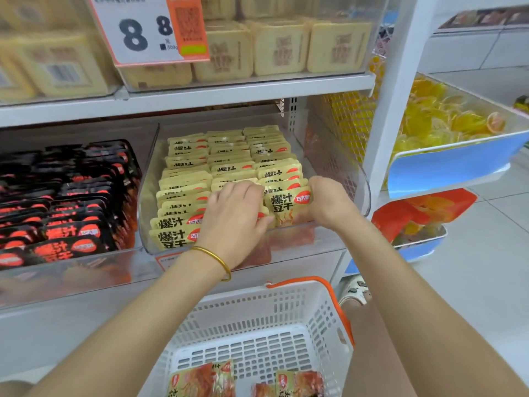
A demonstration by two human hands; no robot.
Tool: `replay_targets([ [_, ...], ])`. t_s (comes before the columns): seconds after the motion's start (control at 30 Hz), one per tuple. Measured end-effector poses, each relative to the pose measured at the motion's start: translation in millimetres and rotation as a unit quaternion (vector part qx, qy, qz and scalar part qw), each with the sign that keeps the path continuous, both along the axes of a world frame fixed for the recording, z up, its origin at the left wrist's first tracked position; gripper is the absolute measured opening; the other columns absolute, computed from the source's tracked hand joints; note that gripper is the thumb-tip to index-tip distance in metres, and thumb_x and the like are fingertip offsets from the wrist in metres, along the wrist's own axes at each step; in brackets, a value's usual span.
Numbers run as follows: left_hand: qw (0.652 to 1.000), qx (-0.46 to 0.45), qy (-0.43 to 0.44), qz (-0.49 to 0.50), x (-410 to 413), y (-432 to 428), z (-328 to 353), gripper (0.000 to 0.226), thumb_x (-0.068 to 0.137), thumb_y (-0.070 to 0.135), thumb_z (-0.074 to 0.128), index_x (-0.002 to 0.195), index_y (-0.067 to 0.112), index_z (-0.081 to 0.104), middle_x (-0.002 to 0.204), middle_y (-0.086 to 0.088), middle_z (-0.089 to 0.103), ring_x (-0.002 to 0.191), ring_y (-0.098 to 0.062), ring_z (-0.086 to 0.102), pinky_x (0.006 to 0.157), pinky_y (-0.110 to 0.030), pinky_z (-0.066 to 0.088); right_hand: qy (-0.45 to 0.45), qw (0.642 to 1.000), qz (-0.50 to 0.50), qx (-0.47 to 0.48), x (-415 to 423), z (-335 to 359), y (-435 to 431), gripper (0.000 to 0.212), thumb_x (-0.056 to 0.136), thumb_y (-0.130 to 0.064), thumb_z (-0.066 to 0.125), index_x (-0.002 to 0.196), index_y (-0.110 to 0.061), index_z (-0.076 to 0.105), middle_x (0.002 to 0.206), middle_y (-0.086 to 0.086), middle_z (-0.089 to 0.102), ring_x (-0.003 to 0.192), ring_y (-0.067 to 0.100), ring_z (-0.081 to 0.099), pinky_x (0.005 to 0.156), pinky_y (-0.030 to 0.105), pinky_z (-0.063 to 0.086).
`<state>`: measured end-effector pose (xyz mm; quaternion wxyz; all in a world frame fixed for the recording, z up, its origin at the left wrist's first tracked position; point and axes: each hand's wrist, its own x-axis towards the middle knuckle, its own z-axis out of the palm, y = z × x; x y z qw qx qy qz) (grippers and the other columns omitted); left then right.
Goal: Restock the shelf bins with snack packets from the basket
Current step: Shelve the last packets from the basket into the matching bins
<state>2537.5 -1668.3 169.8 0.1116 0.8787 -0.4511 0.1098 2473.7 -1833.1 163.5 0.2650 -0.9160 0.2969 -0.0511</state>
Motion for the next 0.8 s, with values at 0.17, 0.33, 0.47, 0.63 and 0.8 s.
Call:
replay_targets([
  [0.17,1.0,-0.003,-0.007,-0.006,-1,-1,0,0.045,0.09,0.038,0.054,0.13,0.019,0.046,0.135,0.004,0.046,0.125,-0.02,0.037,0.099,-0.033,0.026,-0.022,0.999,-0.024,-0.009,2,1,5,0.044,0.068,-0.016,0.083,0.095,-0.011,0.05,0.099,0.007,0.06,0.093,0.024,0.058,0.074,0.032,0.045],
  [0.33,1.0,0.003,-0.016,-0.002,-1,-3,-1,0.044,0.093,0.04,0.049,0.132,0.021,0.043,0.136,0.005,0.045,0.127,-0.018,0.035,0.101,-0.033,0.025,0.001,0.999,-0.031,0.007,9,3,10,0.055,0.069,-0.013,0.083,0.111,-0.004,0.049,0.113,0.013,0.06,0.106,0.029,0.058,0.078,0.033,0.044],
  [0.47,1.0,0.006,-0.022,-0.002,-1,-1,-1,0.046,0.092,0.04,0.051,0.133,0.02,0.043,0.136,0.004,0.046,0.127,-0.019,0.036,0.101,-0.034,0.025,0.009,0.998,-0.057,0.039,6,6,11,0.067,0.066,-0.016,0.085,0.114,-0.004,0.04,0.116,0.013,0.057,0.106,0.03,0.057,0.079,0.035,0.045],
  [0.63,0.998,-0.02,-0.05,-0.011,-3,7,-3,0.047,0.081,0.034,0.067,0.121,0.013,0.057,0.125,-0.003,0.057,0.116,-0.027,0.05,0.094,-0.04,0.036,0.043,0.997,-0.069,0.01,2,9,14,0.074,0.065,-0.029,0.086,0.117,-0.008,0.037,0.119,0.009,0.054,0.11,0.03,0.056,0.088,0.044,0.048],
  [0.8,0.996,-0.054,-0.064,-0.016,-7,16,-4,0.048,0.071,0.028,0.077,0.112,0.008,0.062,0.116,-0.008,0.063,0.107,-0.03,0.058,0.089,-0.041,0.043,0.018,0.996,-0.09,0.014,-1,10,18,0.076,0.063,-0.028,0.087,0.116,-0.008,0.036,0.119,0.011,0.052,0.11,0.031,0.055,0.089,0.048,0.048],
])
